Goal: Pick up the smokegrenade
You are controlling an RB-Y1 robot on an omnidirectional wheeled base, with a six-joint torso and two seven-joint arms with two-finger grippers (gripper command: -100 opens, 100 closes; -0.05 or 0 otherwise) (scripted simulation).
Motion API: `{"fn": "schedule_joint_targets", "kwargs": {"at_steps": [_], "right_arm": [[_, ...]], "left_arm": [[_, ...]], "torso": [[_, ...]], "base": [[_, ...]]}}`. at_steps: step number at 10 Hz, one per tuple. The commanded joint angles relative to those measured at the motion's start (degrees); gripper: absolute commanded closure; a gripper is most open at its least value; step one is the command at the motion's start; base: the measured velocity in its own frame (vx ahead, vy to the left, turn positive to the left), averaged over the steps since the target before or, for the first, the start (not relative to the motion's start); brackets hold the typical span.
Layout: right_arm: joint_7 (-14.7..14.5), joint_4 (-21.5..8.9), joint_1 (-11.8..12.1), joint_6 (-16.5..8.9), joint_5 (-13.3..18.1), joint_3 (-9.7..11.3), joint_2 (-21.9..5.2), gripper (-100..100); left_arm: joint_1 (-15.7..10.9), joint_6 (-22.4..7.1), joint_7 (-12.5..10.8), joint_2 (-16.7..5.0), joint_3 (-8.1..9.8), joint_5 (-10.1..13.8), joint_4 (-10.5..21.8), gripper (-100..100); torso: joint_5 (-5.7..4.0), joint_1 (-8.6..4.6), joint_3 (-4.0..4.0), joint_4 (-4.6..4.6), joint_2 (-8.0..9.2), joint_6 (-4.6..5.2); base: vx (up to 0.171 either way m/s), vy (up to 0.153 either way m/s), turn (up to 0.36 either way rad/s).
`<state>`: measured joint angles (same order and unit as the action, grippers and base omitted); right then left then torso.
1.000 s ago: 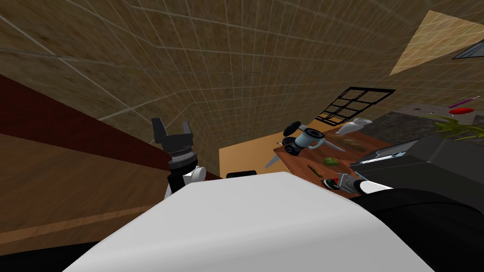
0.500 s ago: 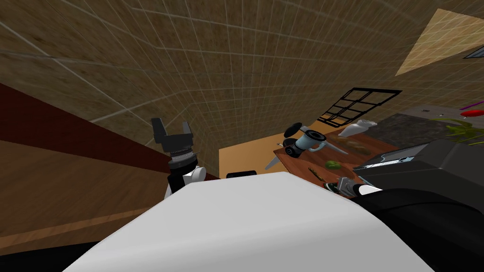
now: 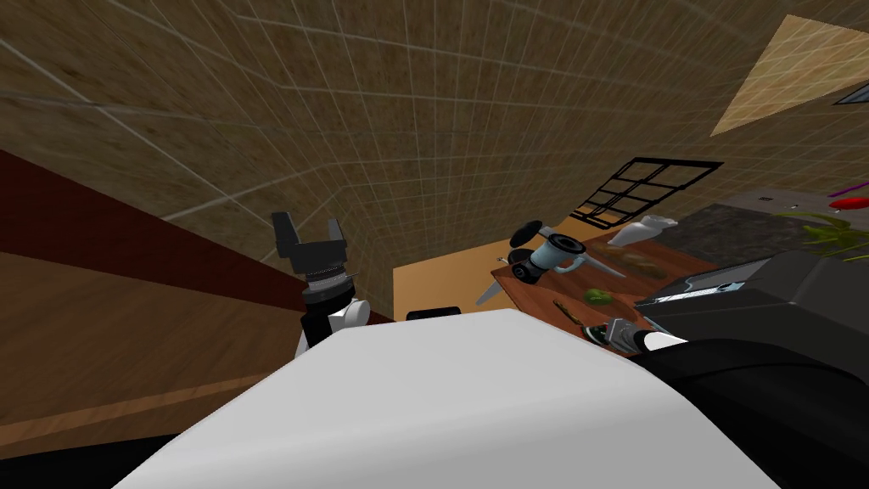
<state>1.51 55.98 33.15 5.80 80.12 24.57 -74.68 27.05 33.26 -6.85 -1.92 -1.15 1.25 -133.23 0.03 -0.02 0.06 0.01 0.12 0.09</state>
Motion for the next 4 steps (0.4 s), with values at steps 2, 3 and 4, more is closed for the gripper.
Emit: {"fn": "schedule_joint_targets", "kwargs": {"at_steps": [2,3,4], "right_arm": [[2.2,1.8,0.0,0.8,0.4,0.2,-2.9,100],[1.9,1.5,0.0,0.4,0.4,0.4,-2.4,100],[2.1,1.6,0.0,0.4,0.4,0.4,-2.5,0]], "left_arm": [[0.0,0.0,0.0,0.0,0.0,0.0,0.0,0],[0.0,0.0,0.0,0.0,-0.01,0.0,0.0,0],[0.0,0.0,0.0,0.0,0.0,0.0,0.0,0]], "torso": [[0.07,0.17,0.05,0.0,0.1,0.03],[0.1,0.34,0.1,0.02,0.19,0.04],[0.1,0.25,0.07,0.01,0.13,0.03]], "base": [[-0.046,0.06,-0.073],[-0.026,0.036,-0.014],[-0.004,0.007,-0.002]]}}
